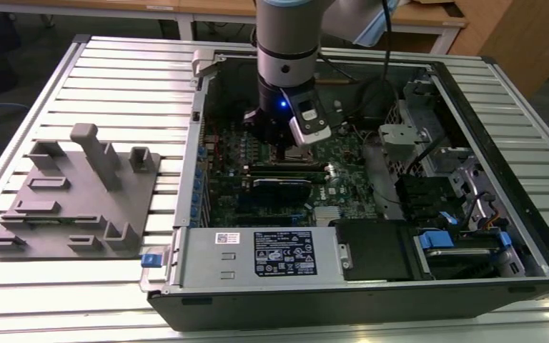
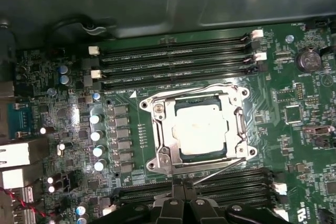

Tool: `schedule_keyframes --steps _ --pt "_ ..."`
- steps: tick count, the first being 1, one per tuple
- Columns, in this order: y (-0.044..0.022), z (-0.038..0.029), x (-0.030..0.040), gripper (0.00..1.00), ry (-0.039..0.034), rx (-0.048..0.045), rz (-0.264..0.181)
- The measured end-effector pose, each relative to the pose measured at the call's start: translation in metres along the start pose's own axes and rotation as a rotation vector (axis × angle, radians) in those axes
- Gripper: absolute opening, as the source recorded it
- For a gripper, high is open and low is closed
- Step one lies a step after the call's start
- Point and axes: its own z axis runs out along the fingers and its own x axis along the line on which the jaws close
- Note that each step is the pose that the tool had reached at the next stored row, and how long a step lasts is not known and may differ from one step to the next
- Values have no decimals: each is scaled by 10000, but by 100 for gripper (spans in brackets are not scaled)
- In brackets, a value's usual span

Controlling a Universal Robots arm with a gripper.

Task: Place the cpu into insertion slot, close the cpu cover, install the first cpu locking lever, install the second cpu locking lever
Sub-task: 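Install the second cpu locking lever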

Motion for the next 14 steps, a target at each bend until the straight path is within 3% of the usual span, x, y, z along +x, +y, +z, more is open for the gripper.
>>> schedule_keyframes --steps 14 --pt "-5 3 33 10 -23 -3 -2"
